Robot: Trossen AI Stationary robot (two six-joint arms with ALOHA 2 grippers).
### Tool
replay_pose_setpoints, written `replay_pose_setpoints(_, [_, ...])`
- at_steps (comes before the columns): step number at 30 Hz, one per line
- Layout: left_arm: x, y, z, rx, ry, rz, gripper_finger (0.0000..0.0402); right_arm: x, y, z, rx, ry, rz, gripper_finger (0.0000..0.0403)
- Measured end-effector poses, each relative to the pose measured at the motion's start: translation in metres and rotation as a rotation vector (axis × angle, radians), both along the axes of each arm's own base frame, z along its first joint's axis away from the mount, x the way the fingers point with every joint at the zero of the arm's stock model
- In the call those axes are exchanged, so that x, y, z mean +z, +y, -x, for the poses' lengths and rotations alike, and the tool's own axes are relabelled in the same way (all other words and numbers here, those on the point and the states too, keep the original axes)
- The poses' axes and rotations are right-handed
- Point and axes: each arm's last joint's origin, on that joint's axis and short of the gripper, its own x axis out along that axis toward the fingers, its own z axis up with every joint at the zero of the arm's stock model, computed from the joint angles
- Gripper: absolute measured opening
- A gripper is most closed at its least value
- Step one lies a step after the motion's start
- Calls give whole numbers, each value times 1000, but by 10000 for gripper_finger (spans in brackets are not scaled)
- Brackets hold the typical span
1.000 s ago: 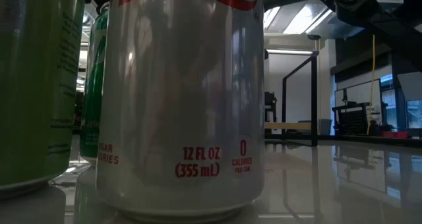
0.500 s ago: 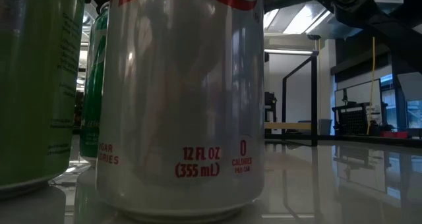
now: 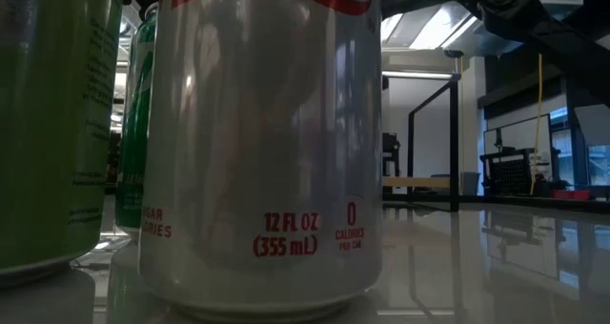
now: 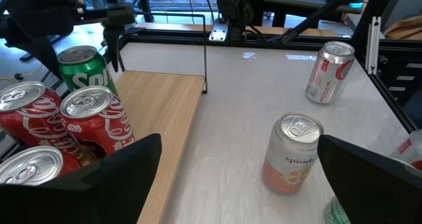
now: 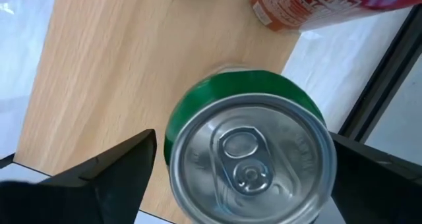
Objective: Place canned beverage on shelf
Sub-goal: Put the right green soda can on the shelf
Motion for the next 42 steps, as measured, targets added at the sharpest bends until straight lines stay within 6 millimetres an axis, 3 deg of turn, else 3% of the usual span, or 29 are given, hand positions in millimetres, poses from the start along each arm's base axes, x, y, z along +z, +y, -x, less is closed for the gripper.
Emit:
replay_pose_setpoints(9, [0,0,0,0,0,0,396,0,1,0,29,-18,-18,386])
replay_pose_setpoints(24, [0,0,0,0,0,0,396,1,0,-3,38,-53,-28,314])
replay_pose_setpoints(42, [0,0,0,0,0,0,396,2,0,-6,89,-94,-14,320])
